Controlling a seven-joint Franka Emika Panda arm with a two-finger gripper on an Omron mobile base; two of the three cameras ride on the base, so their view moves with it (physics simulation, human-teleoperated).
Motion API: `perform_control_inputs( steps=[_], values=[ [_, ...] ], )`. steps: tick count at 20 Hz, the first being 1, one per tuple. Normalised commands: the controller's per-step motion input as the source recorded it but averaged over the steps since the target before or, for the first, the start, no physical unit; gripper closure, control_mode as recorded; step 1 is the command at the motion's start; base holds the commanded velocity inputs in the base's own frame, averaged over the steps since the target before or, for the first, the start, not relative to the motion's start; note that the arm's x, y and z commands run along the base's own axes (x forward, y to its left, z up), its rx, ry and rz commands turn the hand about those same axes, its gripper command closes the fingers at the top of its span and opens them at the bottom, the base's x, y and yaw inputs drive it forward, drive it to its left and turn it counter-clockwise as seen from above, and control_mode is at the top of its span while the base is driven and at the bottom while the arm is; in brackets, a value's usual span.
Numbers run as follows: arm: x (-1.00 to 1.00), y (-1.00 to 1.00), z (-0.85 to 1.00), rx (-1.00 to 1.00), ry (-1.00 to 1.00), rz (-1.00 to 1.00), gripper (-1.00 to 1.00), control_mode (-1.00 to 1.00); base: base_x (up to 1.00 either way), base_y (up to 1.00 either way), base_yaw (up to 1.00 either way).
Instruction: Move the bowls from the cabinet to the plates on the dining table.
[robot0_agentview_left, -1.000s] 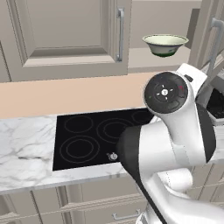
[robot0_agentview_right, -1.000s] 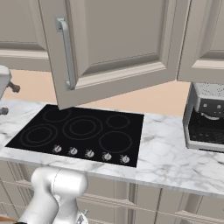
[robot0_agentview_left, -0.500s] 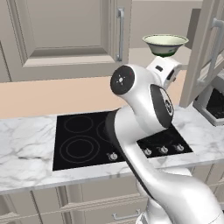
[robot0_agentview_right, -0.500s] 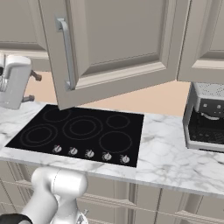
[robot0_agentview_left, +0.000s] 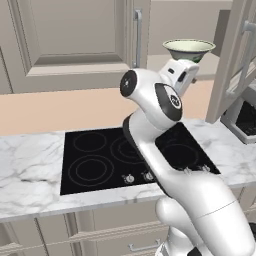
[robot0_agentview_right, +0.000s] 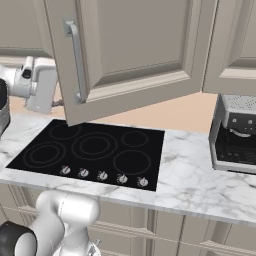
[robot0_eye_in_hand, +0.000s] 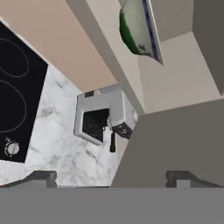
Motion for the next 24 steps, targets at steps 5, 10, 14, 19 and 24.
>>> perform_control_inputs(
  steps=[5, 10, 14, 19, 24],
  values=[
    [0.19, -0.57, 0.0, -0.05, 0.0, -0.12, -1.0, -1.0, 0.0, 0.0, 0.0],
    [0.06, -0.62, 0.0, -0.04, 0.0, -0.14, -1.0, -1.0, 0.0, 0.0, 0.0],
    [0.0, -0.64, 0.0, -0.04, -0.01, -0.16, -1.0, -1.0, 0.0, 0.0, 0.0],
    [0.0, -0.63, 0.0, -0.04, -0.02, -0.16, -1.0, -1.0, 0.0, 0.0, 0.0],
    [0.0, -0.64, 0.0, -0.05, -0.02, -0.18, -1.0, -1.0, 0.0, 0.0, 0.0]
  ],
)
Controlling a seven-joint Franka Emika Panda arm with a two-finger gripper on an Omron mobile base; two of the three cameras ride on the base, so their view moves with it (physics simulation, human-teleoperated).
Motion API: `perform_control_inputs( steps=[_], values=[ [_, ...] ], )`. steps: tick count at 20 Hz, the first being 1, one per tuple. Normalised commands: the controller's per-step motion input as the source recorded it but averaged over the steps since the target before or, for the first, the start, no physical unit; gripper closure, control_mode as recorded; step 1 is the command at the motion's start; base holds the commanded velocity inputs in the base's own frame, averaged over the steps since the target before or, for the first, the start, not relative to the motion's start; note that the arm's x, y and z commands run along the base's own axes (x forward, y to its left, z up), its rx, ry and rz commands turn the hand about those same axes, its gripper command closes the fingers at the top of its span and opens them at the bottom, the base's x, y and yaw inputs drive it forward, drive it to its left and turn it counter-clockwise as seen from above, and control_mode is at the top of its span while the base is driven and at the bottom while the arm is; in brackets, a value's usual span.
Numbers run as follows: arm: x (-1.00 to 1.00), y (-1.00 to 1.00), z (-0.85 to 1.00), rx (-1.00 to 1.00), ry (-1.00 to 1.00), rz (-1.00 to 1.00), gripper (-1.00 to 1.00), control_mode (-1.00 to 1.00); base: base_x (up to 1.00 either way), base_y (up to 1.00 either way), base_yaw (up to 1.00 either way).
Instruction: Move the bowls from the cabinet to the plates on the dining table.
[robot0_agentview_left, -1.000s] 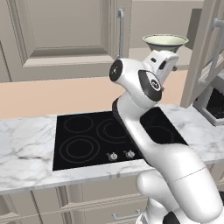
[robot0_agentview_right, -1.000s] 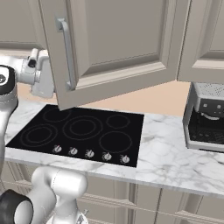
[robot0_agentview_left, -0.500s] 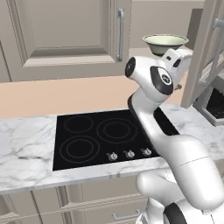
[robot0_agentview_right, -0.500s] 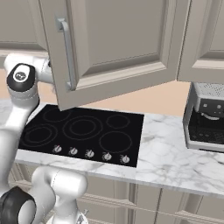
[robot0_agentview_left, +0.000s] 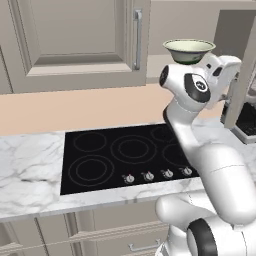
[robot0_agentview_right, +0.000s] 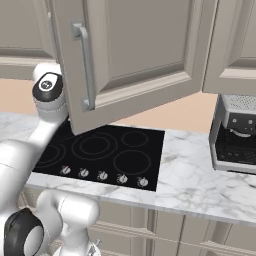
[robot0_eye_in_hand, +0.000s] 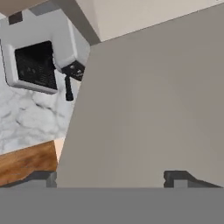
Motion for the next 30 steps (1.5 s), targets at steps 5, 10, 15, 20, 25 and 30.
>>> perform_control_inputs(
  steps=[5, 10, 15, 20, 25, 30],
  values=[
    [0.01, -0.6, -0.01, -0.06, -0.03, -0.19, -1.0, -1.0, 0.0, 0.0, 0.0],
    [0.1, -0.58, -0.02, -0.06, -0.07, -0.15, -1.0, -1.0, 0.0, 0.0, 0.0],
    [0.12, -0.57, 0.0, 0.0, -0.11, -0.04, -1.0, -1.0, 0.0, 0.0, 0.0],
    [0.12, -0.64, 0.0, 0.05, -0.12, 0.0, -1.0, -1.0, 0.0, 0.0, 0.0],
    [0.05, -0.56, 0.0, 0.08, -0.16, 0.01, -1.0, -1.0, 0.0, 0.0, 0.0],
    [0.01, -0.45, 0.0, 0.08, -0.17, 0.01, -1.0, -1.0, 0.0, 0.0, 0.0]
  ],
)
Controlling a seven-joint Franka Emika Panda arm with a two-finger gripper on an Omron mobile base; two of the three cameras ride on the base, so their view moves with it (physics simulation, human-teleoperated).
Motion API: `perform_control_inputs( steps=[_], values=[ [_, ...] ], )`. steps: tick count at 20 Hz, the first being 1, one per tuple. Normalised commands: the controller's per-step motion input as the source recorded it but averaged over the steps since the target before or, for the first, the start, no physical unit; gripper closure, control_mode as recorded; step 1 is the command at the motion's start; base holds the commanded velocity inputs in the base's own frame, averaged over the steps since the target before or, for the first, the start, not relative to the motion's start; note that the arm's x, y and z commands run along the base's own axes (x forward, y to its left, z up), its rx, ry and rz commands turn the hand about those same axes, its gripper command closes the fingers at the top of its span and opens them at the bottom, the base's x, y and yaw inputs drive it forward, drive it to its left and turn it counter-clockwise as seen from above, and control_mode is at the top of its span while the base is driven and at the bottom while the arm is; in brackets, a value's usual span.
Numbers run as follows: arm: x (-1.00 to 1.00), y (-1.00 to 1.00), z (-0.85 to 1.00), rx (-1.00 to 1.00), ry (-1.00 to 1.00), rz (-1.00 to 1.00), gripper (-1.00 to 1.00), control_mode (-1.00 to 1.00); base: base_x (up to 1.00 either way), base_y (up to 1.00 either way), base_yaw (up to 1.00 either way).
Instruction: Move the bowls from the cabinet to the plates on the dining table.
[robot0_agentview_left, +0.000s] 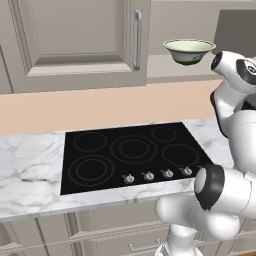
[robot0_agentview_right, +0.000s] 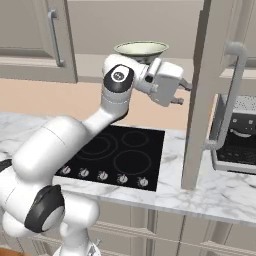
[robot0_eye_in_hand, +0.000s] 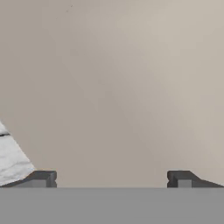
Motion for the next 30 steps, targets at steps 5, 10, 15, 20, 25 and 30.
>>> perform_control_inputs(
  steps=[5, 10, 15, 20, 25, 30],
  values=[
    [0.0, -0.19, 0.0, 0.1, -0.19, 0.03, -1.0, -1.0, 0.0, 0.0, 0.0],
    [-0.13, 0.41, 0.02, 0.06, -0.23, 0.03, -1.0, -1.0, 0.0, 0.0, 0.0],
    [-0.26, 0.87, 0.03, 0.0, -0.21, 0.03, -1.0, -1.0, 0.0, 0.0, 0.0],
    [-0.22, 0.7, 0.05, 0.03, -0.1, 0.09, -1.0, -1.0, 0.0, 0.0, 0.0],
    [-0.31, 0.22, 0.14, 0.11, -0.02, 0.21, -1.0, -1.0, 0.0, 0.0, 0.0],
    [-0.23, 0.26, 0.15, 0.11, 0.0, 0.25, -1.0, -1.0, 0.0, 0.0, 0.0]
  ],
)
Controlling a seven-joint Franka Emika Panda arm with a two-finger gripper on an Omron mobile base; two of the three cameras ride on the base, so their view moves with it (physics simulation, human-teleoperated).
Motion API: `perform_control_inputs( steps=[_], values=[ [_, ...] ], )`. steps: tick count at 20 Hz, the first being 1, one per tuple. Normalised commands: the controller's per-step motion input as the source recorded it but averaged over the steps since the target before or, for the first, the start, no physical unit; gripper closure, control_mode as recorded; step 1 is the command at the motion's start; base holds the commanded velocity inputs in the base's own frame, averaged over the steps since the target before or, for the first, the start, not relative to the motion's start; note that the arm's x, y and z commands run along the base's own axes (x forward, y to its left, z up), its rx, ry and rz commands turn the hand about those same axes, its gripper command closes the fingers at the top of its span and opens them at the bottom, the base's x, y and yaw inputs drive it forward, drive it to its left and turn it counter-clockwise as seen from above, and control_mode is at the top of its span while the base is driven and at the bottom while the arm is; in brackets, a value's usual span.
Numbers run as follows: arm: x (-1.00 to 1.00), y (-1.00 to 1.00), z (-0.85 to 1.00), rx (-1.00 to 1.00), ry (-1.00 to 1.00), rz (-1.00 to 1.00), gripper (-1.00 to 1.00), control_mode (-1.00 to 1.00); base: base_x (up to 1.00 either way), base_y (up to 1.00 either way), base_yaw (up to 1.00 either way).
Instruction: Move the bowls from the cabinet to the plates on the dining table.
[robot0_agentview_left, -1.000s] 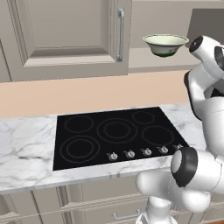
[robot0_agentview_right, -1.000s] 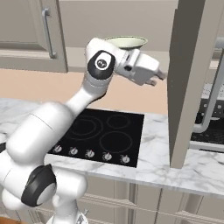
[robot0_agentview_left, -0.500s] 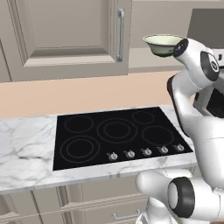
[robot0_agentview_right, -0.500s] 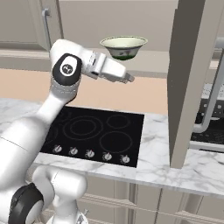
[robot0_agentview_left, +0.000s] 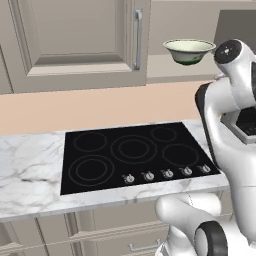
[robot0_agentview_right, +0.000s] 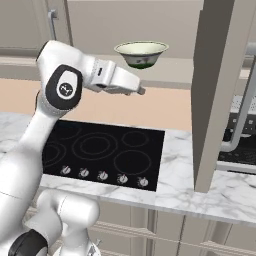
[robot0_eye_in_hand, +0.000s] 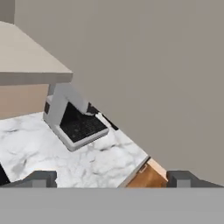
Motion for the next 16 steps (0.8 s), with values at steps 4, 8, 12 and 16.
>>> perform_control_inputs(
  steps=[4, 8, 12, 16],
  values=[
    [-0.12, 0.23, 0.11, 0.12, 0.01, 0.29, -1.0, -1.0, 0.0, 0.0, 0.0],
    [-0.05, 0.37, 0.04, 0.11, 0.0, 0.27, -1.0, -1.0, 0.0, 0.0, 0.0],
    [0.0, 0.49, 0.01, 0.09, 0.0, 0.27, -1.0, -1.0, 0.0, 0.0, 0.0],
    [0.0, 0.56, 0.04, 0.1, 0.0, 0.24, -1.0, -1.0, 0.0, 0.0, 0.0]
  ],
)
